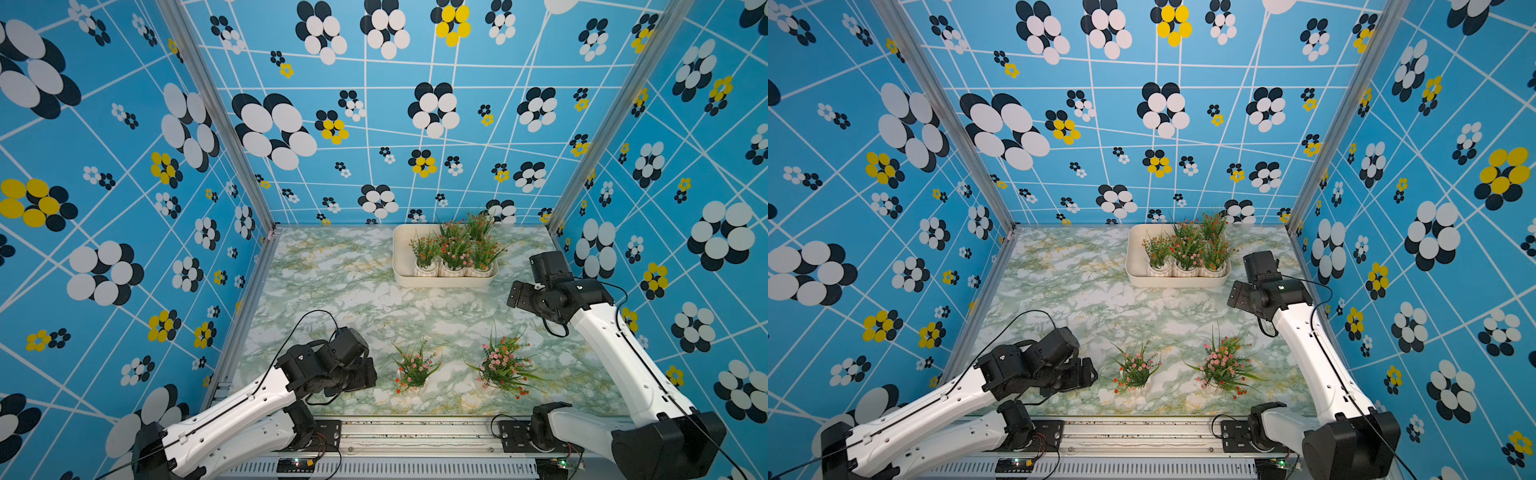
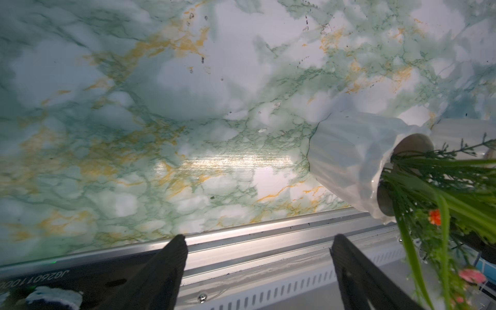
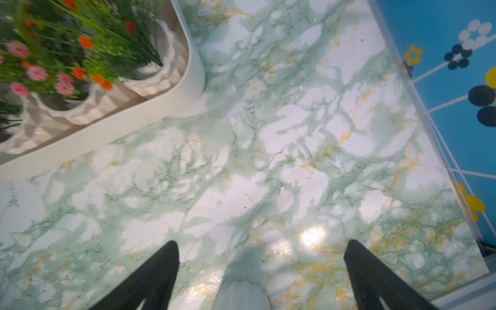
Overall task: Put the potted gypsophila into the storage box
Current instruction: Pick up the baby's breath potted plant from the center of the board.
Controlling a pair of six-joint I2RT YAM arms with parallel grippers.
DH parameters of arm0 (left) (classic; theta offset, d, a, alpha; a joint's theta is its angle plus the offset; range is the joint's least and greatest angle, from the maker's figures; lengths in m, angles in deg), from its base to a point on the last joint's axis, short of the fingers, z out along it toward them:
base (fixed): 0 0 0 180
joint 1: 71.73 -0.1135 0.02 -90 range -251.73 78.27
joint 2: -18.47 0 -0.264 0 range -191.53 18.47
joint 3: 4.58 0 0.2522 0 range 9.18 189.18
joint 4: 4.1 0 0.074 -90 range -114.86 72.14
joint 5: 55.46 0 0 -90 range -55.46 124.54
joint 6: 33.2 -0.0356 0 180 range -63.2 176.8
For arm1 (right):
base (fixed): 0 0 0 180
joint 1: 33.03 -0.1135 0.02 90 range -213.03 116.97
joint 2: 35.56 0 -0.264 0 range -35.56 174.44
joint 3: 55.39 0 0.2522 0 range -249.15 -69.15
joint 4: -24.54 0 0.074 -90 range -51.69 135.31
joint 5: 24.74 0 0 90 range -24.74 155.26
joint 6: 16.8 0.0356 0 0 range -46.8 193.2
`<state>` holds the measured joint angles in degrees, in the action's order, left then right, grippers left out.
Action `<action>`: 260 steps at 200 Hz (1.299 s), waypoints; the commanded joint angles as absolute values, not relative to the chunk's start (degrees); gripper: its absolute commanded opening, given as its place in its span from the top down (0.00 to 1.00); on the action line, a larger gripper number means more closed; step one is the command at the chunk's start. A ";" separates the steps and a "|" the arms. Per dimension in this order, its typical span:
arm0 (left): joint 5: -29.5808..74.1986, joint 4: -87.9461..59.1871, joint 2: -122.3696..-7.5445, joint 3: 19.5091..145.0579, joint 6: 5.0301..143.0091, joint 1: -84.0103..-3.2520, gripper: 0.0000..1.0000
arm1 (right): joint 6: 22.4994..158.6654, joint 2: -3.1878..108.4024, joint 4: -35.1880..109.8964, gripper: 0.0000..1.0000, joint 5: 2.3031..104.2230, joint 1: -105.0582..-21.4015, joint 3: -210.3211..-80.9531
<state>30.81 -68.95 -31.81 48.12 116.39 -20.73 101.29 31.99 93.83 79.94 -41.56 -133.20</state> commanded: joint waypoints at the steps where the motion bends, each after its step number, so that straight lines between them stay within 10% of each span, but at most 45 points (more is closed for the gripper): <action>1: 32.68 -65.06 -35.11 47.95 117.80 -19.92 0.13 | 101.93 30.32 94.87 0.01 77.72 -40.15 -130.24; 176: 30.67 -54.34 -53.01 54.48 117.86 -14.52 0.15 | 100.94 34.63 87.64 0.01 73.02 -35.49 -125.79; 260: 32.55 -56.50 -58.88 59.42 113.78 -14.16 0.47 | 100.61 36.14 86.82 0.01 72.74 -35.22 -125.25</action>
<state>31.45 -54.75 -57.62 57.38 115.58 -14.59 101.03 35.34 87.28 73.45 -35.62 -125.94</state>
